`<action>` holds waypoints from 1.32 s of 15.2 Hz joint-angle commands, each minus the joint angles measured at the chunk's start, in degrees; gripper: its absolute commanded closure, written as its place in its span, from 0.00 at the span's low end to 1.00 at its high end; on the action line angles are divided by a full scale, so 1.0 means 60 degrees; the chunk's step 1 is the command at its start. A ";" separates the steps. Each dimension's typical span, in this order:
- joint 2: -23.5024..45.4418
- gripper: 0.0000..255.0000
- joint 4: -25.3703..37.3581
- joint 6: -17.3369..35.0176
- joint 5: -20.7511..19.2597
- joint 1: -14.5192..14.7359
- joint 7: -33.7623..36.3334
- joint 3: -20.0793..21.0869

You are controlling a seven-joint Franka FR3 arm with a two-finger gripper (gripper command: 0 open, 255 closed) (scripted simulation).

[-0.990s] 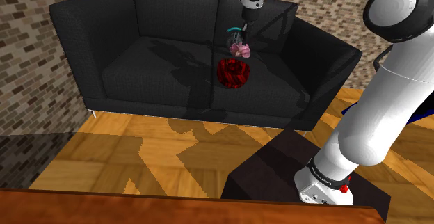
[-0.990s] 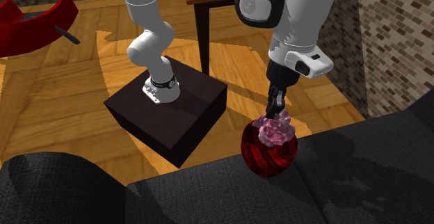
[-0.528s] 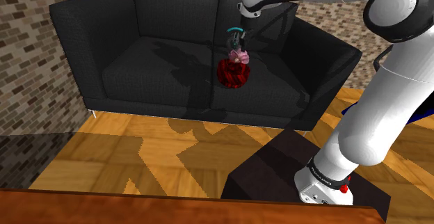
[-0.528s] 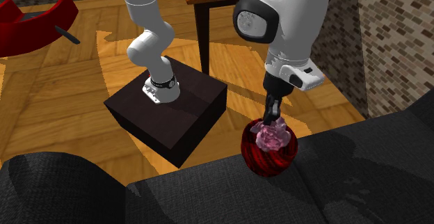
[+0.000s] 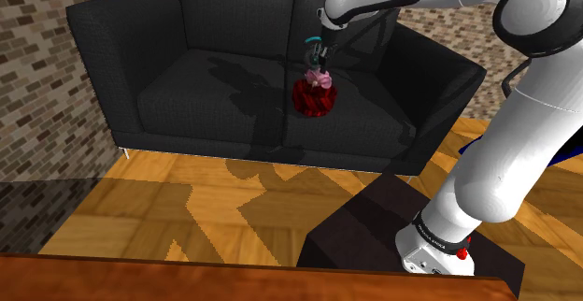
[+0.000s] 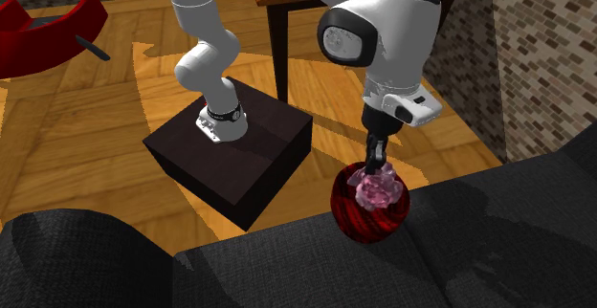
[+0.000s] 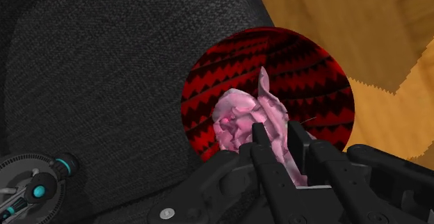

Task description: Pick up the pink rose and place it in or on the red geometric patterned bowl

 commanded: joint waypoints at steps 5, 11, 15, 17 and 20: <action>0.0329 1.00 -0.0150 0.0053 -0.0012 -0.0079 -0.0018 -0.0047; 0.0534 0.00 0.0172 -0.0110 0.0009 0.0076 0.0274 0.0107; 0.0090 0.00 0.0519 -0.0860 -0.0037 -0.0005 0.0000 0.0027; 0.0046 0.00 0.0716 -0.1102 -0.0039 0.0015 0.0001 0.0045; 0.0046 0.00 0.0716 -0.1102 -0.0039 0.0015 0.0001 0.0045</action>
